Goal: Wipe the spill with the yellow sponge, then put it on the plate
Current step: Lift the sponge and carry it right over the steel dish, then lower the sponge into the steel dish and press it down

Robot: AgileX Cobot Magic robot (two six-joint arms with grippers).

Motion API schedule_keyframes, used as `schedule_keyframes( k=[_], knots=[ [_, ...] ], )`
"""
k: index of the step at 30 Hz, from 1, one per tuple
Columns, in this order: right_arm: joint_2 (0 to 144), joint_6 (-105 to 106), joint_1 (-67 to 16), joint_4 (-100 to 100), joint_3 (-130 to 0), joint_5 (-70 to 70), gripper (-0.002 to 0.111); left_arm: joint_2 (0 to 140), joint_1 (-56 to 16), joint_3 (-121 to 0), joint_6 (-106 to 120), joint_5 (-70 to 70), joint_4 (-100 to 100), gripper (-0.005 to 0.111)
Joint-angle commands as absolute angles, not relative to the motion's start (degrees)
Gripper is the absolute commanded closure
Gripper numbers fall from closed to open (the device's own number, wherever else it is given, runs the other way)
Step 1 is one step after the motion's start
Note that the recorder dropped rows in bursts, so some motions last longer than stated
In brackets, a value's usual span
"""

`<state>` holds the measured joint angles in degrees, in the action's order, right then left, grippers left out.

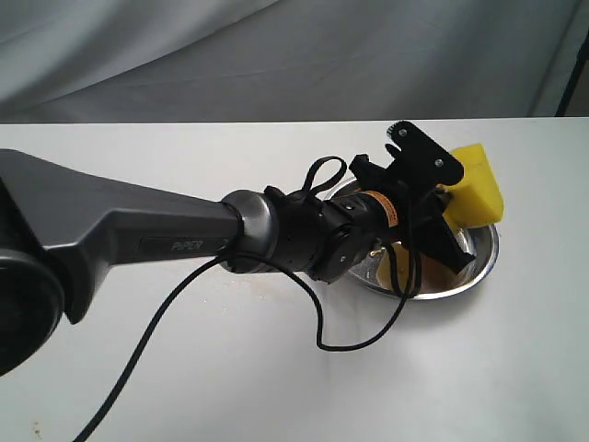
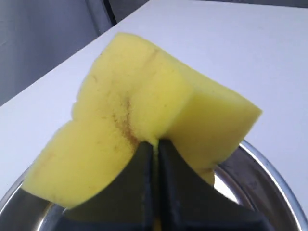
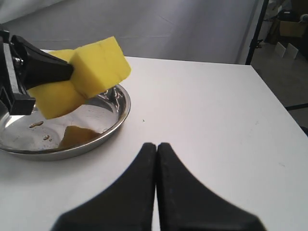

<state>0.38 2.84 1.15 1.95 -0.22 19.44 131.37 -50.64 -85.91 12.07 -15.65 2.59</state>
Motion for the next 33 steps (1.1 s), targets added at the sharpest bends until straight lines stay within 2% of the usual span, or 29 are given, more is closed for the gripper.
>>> schedule_keyframes(
  k=[1,11,33],
  knots=[
    [0.0,2.6,1.1,2.3,0.0,19.2,0.108,131.6,-50.2,-87.1,15.8,-13.7,2.8,0.107],
    [0.0,2.6,1.1,2.3,0.0,19.2,0.108,131.6,-48.0,-87.1,15.7,-5.5,2.8,0.107],
    [0.0,2.6,1.1,2.3,0.0,19.2,0.108,131.4,-48.0,-87.1,18.5,-5.1,0.9,0.107]
  ],
)
